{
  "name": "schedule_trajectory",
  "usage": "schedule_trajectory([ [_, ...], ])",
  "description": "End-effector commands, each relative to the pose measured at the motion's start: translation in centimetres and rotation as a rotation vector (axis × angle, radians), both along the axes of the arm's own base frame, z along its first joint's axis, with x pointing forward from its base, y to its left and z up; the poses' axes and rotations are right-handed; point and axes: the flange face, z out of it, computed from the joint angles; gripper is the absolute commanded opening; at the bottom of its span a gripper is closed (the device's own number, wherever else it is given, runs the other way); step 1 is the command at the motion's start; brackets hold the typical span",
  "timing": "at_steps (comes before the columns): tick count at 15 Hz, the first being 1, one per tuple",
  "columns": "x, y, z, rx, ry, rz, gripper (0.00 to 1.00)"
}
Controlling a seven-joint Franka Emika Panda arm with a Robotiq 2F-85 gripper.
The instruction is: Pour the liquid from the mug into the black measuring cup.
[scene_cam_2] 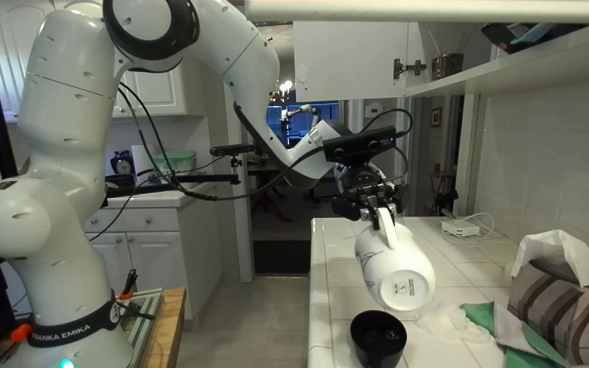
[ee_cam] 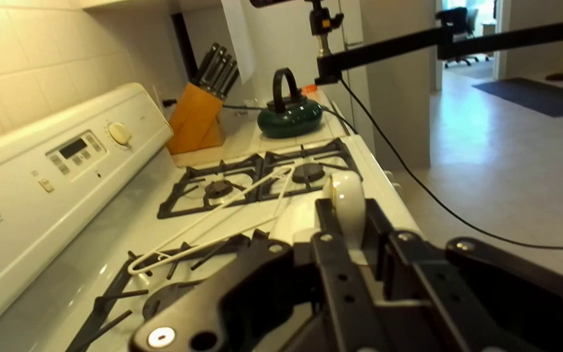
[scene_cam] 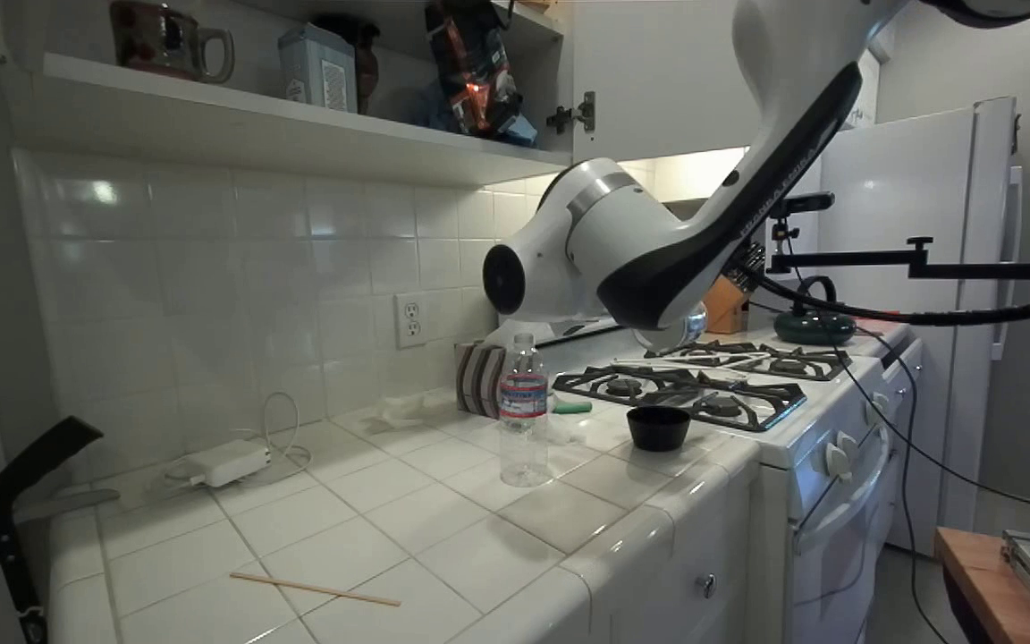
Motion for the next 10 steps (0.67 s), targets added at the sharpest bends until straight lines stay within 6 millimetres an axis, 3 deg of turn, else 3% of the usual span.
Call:
schedule_trajectory([
  [1, -0.1, -1.8, 3.3, 0.173, -0.045, -0.088, 0.04],
  [5, -0.6, -4.2, 6.1, 0.339, -0.115, -0.213, 0.04],
  [10, -1.1, -5.0, 8.7, 0.548, -0.199, -0.381, 0.04],
])
